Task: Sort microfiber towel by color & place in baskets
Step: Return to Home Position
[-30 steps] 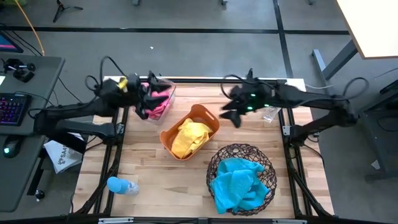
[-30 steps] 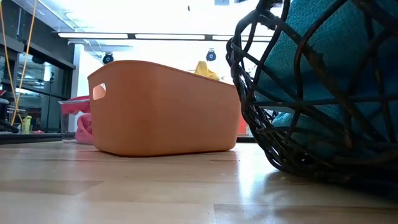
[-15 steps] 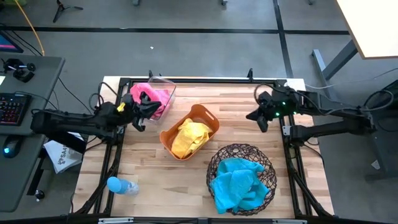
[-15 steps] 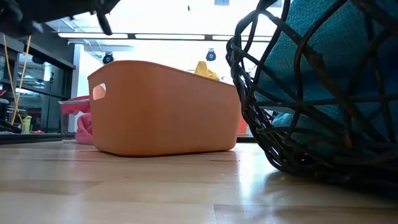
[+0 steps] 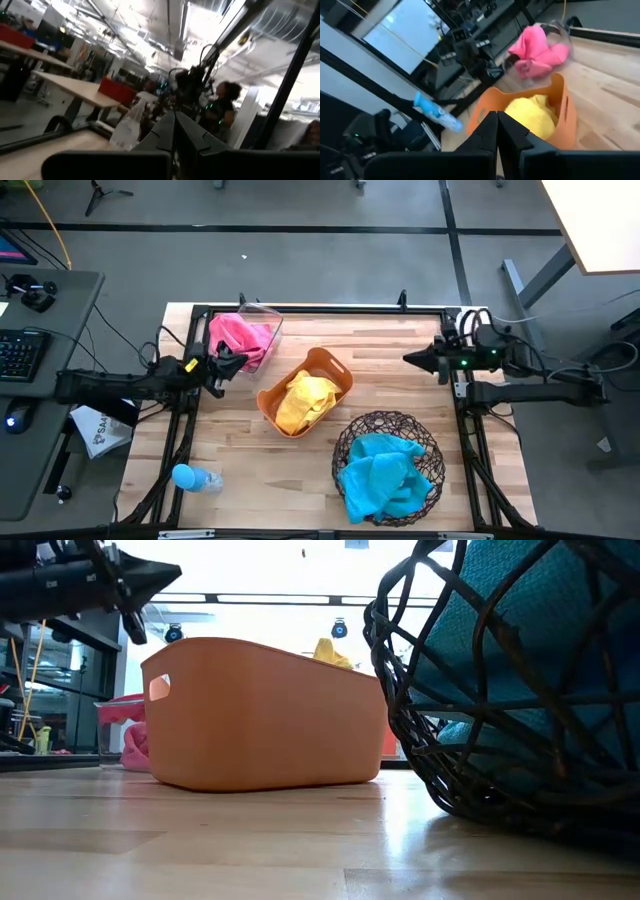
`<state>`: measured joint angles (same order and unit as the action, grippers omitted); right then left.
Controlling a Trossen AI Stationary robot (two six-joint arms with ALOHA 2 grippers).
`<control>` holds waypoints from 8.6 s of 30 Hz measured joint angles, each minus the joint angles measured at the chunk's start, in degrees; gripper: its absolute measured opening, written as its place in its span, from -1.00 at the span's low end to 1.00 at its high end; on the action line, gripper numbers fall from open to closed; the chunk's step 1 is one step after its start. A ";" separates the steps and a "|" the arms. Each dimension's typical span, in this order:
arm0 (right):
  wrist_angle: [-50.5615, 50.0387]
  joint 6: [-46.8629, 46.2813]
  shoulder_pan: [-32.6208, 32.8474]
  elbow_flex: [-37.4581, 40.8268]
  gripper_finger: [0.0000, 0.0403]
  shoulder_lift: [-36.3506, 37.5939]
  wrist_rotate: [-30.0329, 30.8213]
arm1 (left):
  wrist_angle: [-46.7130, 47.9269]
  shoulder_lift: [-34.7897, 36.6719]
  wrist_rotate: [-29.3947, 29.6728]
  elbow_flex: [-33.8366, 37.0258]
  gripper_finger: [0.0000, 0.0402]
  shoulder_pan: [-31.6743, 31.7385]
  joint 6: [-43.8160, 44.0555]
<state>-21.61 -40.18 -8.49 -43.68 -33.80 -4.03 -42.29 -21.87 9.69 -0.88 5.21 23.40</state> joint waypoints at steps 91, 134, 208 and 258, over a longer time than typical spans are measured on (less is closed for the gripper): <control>22.28 25.22 17.04 43.08 -1.00 33.02 4.41 | 27.34 16.27 -3.12 -0.07 -1.00 -3.19 -9.58; 22.26 25.24 17.04 43.08 -1.00 33.00 4.26 | 41.59 21.24 -7.54 0.15 -1.00 -5.75 -14.58; 22.26 25.22 17.04 43.08 -1.00 33.02 4.24 | 41.58 21.24 -7.54 0.15 -1.00 -5.73 -14.58; 22.26 25.24 17.02 43.08 -1.00 33.02 4.26 | 41.58 21.23 -7.52 0.17 -1.00 -5.74 -14.58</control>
<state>0.64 -14.94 8.54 -0.60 -0.78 0.23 -0.71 -0.64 2.16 -0.71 -0.52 8.82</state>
